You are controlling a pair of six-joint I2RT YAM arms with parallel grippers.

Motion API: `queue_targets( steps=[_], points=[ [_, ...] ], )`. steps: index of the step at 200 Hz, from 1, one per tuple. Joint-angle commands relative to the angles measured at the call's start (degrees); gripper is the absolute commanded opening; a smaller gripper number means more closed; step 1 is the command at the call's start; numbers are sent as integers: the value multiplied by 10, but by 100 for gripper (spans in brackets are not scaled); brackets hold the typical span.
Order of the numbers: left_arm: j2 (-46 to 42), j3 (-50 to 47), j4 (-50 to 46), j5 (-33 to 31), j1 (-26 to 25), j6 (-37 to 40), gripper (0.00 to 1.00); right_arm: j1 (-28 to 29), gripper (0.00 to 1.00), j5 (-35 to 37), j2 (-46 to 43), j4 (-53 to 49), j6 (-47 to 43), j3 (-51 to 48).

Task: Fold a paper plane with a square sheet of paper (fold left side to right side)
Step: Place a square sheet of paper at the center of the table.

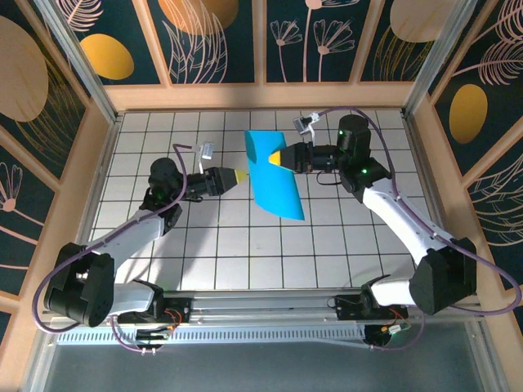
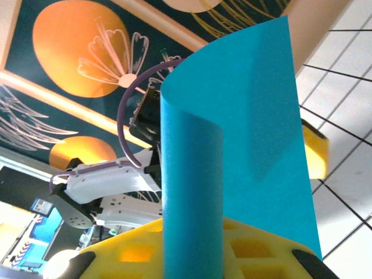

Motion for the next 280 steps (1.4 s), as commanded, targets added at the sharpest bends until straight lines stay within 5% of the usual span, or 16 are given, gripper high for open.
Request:
queue_targets(
  steps=[1,26,78,119,183,227,280],
  points=[
    [13,28,56,27,-17,-1,99,12,21,-24,9,57,28,11],
    [18,47,75,35,-26,-8,95,14,21,-24,17,65,29,10],
    [2,57,35,20,-27,21,29,-4,21,-10,16,12,-14,10],
    [-2,48,5,8,-27,37,26,-19,21,-2,14,-26,-41,9],
    [-7,37,-50,-3,-27,69,3,-30,23,26,18,-95,-88,12],
    [12,17,-117,-37,-28,81,0,-39,36,121,33,-206,-152,16],
    [74,-57,-136,-108,-28,43,0,-54,53,248,50,-221,-137,-43]
  ],
)
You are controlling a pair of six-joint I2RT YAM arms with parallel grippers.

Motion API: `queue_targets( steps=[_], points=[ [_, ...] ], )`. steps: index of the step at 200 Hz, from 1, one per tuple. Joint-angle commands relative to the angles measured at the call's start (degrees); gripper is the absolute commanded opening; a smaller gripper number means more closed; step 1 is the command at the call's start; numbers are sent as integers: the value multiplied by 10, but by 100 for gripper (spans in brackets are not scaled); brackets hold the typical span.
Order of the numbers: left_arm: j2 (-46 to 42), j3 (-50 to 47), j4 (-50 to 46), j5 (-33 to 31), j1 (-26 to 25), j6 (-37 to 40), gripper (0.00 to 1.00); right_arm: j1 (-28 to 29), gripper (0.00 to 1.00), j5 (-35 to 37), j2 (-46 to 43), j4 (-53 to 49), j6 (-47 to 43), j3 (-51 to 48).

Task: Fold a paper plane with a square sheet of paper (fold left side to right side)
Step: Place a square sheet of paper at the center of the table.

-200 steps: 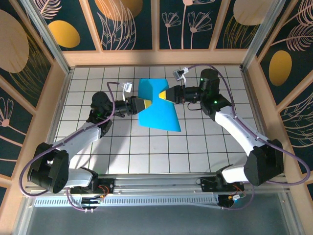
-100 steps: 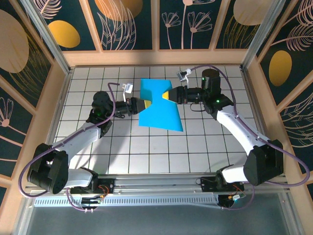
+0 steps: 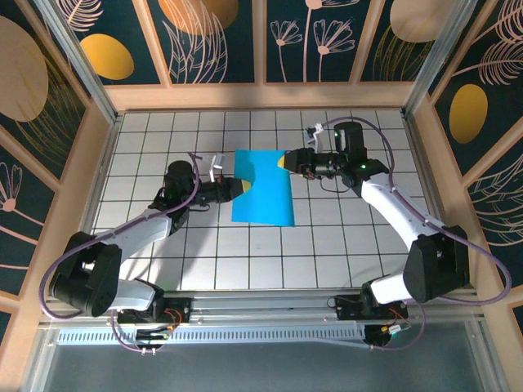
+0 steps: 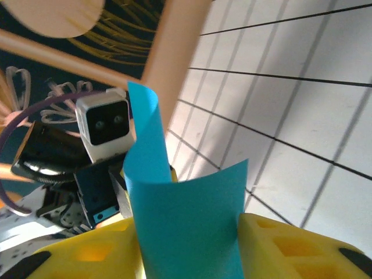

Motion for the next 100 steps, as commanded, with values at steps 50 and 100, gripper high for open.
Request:
queue_targets(
  steps=[50,100],
  points=[
    [116,-45,-115,-101,-2,27,0,-12,55,170,17,30,14,-110],
    [136,-11,-209,-151,-2,87,0,6,38,161,54,82,43,-153]
  ],
)
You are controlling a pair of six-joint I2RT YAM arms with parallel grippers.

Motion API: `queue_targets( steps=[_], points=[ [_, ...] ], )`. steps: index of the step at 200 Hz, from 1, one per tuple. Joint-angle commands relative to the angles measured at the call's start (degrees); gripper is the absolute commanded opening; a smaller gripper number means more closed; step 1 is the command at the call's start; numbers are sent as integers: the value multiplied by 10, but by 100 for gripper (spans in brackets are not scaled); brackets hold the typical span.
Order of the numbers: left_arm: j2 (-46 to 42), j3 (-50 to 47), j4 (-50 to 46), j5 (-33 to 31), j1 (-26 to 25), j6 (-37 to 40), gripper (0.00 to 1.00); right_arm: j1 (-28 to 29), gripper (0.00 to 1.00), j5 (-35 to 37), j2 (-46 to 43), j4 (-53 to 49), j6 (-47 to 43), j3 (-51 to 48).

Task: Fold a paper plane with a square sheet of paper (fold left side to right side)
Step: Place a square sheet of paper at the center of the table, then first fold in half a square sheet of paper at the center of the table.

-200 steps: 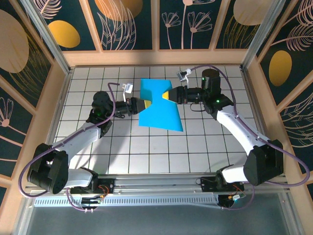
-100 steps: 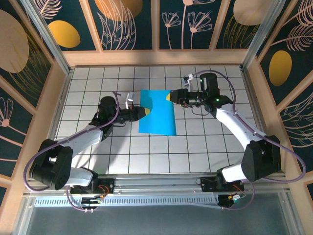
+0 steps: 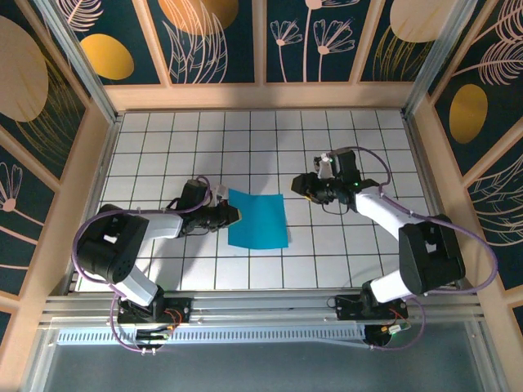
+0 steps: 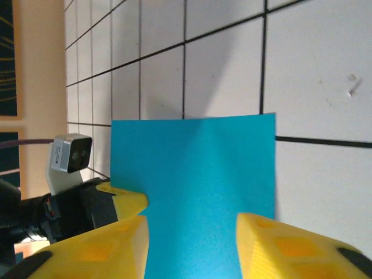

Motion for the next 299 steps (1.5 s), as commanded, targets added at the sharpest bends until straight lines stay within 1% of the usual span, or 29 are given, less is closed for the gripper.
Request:
queue_targets(
  steps=[1,39,63,78,101,140,157,187,217,253,289,299],
  points=[
    [6,26,-56,-31,-2,40,0,12,37,10,22,43,12,-10],
    [17,36,-89,-49,-2,52,0,44,20,13,88,51,18,-2],
    [16,39,-95,-50,-2,54,0,68,8,12,129,65,26,6],
    [16,39,-95,-49,-2,53,0,83,3,17,152,60,26,16],
    [14,41,-101,-49,-2,56,0,97,2,37,176,49,25,27],
    [13,49,-107,-43,-2,56,0,105,2,66,200,8,6,42],
    [6,53,-109,-39,-2,56,6,106,2,84,204,-15,-5,47],
    [-7,63,-109,-20,-2,52,28,108,3,105,208,-36,-15,48],
    [-17,78,-112,-1,-7,55,41,112,4,114,208,-35,-17,44],
    [-19,93,-100,17,-23,46,49,113,4,114,212,-33,-17,46],
    [-8,115,-85,32,-43,37,54,113,4,116,212,-30,-15,47],
    [0,120,-76,36,-50,33,55,125,4,113,213,-26,-13,47]
  ],
)
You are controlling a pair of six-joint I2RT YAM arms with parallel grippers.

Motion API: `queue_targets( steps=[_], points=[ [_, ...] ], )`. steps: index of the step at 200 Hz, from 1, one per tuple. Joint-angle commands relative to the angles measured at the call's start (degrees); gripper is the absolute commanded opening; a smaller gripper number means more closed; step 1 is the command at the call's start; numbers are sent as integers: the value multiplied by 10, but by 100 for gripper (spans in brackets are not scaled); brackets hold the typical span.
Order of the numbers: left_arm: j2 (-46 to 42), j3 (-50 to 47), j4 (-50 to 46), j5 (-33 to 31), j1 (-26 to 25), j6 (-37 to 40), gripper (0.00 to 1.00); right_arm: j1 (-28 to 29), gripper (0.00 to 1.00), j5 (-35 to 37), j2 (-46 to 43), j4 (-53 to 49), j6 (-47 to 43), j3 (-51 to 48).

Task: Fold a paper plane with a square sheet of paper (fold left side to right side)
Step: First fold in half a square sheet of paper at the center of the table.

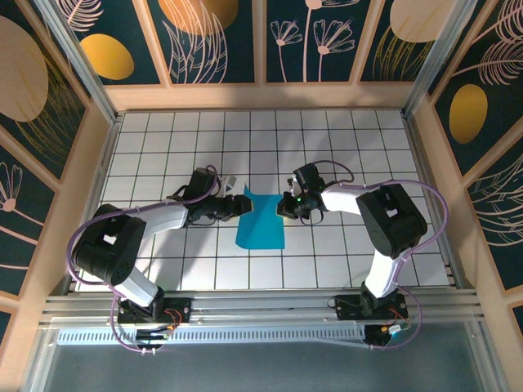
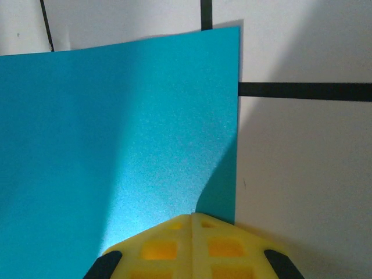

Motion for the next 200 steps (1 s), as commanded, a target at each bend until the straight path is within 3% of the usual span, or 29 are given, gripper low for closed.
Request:
queue_targets(
  steps=[1,75,151,200],
  points=[
    [8,24,23,27,-14,-13,55,16,4,36,18,-26,-11,3],
    [62,62,51,11,-53,-27,55,20,4,27,8,-6,3,-6],
    [86,50,57,-9,-54,-33,25,20,4,27,-4,5,6,-8],
    [89,44,53,-26,-55,-34,12,18,6,32,-16,6,7,-7]
  ],
)
